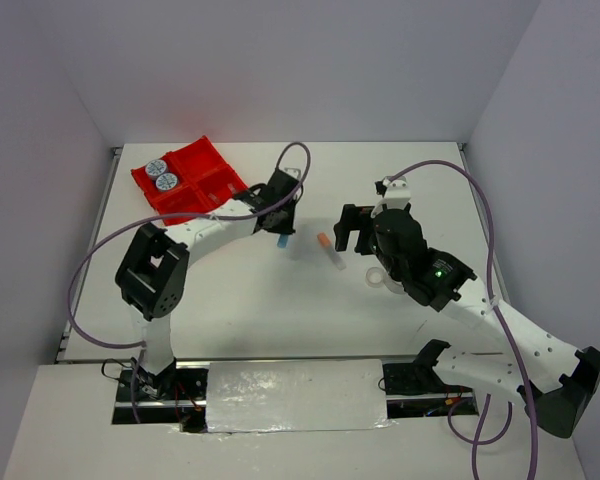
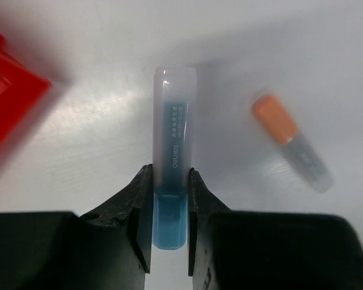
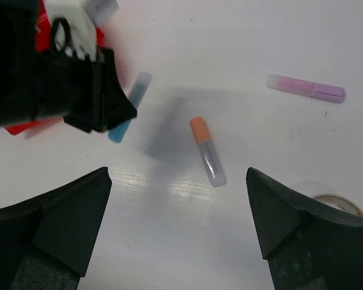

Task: Sort the stationery into containers
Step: Pick up the pen from the center of the board, then place the pen in the storage box.

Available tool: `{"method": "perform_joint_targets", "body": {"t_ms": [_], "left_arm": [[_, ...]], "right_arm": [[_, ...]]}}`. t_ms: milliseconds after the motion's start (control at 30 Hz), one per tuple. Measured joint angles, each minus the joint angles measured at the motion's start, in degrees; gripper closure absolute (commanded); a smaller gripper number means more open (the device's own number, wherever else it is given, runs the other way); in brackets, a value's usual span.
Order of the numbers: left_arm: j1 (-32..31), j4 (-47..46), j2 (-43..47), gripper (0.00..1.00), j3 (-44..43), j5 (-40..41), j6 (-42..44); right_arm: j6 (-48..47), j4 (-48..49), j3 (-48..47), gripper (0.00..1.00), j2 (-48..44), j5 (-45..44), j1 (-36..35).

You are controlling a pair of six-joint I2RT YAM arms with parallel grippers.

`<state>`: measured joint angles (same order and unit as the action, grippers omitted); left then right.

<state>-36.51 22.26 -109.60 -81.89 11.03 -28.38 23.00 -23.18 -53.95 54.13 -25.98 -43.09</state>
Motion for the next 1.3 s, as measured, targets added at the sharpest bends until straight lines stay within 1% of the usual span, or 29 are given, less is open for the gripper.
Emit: {"method": "perform_joint_targets", "body": {"t_ms": [100,233,433,567,633,667,833,933,1033,1067,1100,1133,1167,1233,1267,1300], "left_arm": [[1.4,1.0,1.8,1.0,-5.5,0.7,0.1],[5.1,1.8,3.3,1.0,-11.2,2.4,-0.7],[18.7,2.1,2.6,1.0,-19.0,6.1,-3.7],[26.2,1.3,-3.5,1.0,-29.7,10.0,-5.0],[28.4,-0.1,-7.5,1.0,-34.1,11.5,-5.1],[29.2,-0.3,-9.4,0.98,-35.6,11.9,-5.2],[32.3,-1.7,-18.6,0.95,-39.4,11.1,-5.3],[33.6,-1.5,-22.2,0.9,-39.6,10.4,-5.6],[34.7,-1.4,-23.5,0.69,-39.6,10.0,-6.2],[34.9,-1.5,-23.5,0.47,-39.6,10.0,-6.3],[35.1,-1.7,-23.5,0.36,-39.6,10.0,-6.0],[35.3,-2.5,-23.5,0.36,-39.6,9.7,-6.4],[35.3,-3.3,-23.5,0.16,-39.6,9.6,-6.7],[35.4,-3.4,-23.5,0.11,-39.6,9.0,-7.2],[35.5,-3.4,-23.5,0.07,-39.6,8.7,-7.7],[35.5,-3.4,-23.5,0.06,-39.6,8.2,-7.9]], "right_arm": [[-0.2,0.0,0.0,0.0,0.0,0.2,0.0],[-0.4,0.1,0.0,0.0,0.0,0.9,0.0],[-0.7,0.1,0.0,0.0,0.0,1.9,0.0],[-1.0,0.2,0.0,0.0,0.0,2.9,0.0],[-1.1,0.3,0.0,0.0,0.0,3.2,0.0],[-1.2,0.4,0.0,0.0,0.0,3.4,0.0],[-1.6,0.5,0.0,0.0,0.0,4.2,0.0],[-1.7,0.5,0.0,0.0,0.0,4.4,0.0],[-1.9,0.8,0.0,0.0,0.4,5.0,0.0],[-1.9,1.0,0.0,0.0,0.6,5.3,0.0],[-1.9,1.2,0.0,0.0,0.9,5.5,0.0],[-1.9,1.3,0.0,0.0,1.2,5.7,0.0],[-2.0,1.4,0.0,0.0,1.4,5.8,0.0],[-2.1,1.4,0.0,0.0,1.8,6.1,0.0],[-2.2,1.4,0.0,0.0,2.0,6.2,0.0],[-2.3,1.4,0.0,0.0,2.1,6.3,0.0]]}}
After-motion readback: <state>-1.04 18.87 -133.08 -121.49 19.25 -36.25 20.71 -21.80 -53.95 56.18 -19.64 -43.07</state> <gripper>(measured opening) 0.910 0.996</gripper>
